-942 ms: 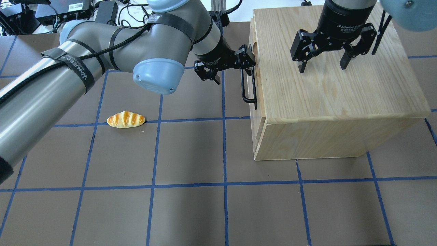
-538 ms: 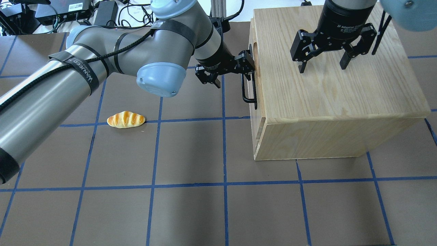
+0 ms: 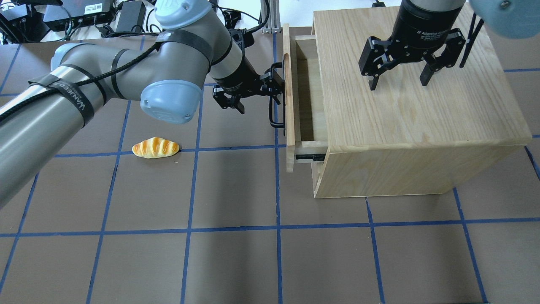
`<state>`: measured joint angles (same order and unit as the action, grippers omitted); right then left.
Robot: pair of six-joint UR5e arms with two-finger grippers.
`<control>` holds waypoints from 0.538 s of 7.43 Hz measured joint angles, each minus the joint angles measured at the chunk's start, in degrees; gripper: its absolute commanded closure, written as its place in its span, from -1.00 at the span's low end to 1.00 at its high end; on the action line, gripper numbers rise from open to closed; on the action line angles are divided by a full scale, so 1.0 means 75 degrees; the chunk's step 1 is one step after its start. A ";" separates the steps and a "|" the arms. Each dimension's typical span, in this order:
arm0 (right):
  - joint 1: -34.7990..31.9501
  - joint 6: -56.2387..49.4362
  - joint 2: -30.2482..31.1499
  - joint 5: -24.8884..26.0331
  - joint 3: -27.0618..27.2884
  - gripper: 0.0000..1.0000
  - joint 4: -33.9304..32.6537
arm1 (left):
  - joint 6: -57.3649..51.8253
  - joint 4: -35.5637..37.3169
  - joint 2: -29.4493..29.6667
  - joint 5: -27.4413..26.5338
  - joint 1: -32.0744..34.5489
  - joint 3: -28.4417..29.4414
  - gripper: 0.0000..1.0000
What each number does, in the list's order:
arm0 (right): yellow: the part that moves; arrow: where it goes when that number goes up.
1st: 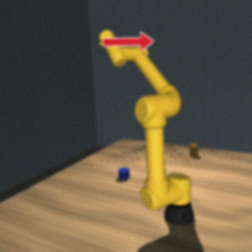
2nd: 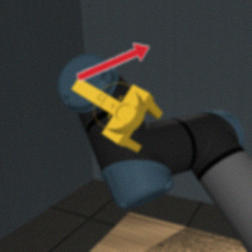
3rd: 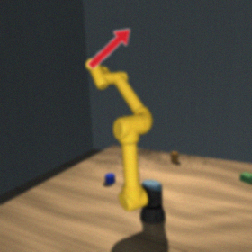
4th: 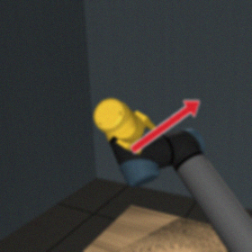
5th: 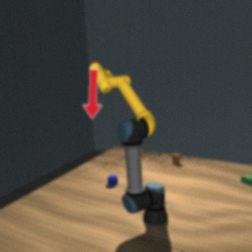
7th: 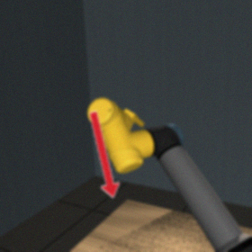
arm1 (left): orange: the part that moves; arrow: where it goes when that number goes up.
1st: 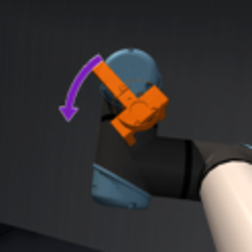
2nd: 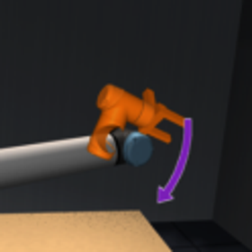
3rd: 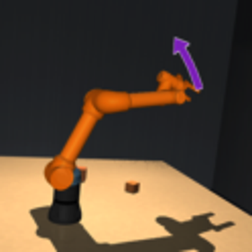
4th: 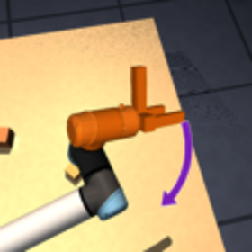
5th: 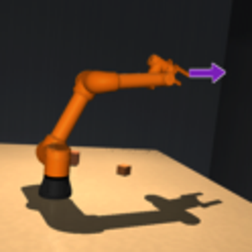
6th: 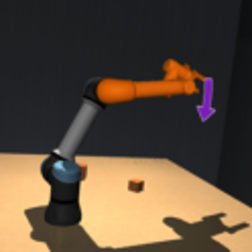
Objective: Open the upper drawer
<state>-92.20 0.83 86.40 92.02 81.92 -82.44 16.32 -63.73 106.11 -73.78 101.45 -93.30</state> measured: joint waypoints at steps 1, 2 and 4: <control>0.0000 -0.0001 0.0000 0.0000 0.0000 -1.00 0.0000 | -0.0078 -0.0182 -0.0131 -0.0089 -0.0210 -0.0025 -1.00; 0.0000 0.0004 0.0000 0.0000 -0.0001 -1.00 0.0000 | -0.0251 -0.0459 -0.0283 -0.0135 -0.0416 -0.0034 -1.00; 0.0000 0.0006 0.0000 0.0000 0.0001 -1.00 0.0000 | -0.0923 -0.1107 -0.0568 -0.0162 -0.1000 -0.0066 -1.00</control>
<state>-92.20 0.87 86.40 92.02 81.93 -82.44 9.40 -72.03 101.85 -75.00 93.95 -93.79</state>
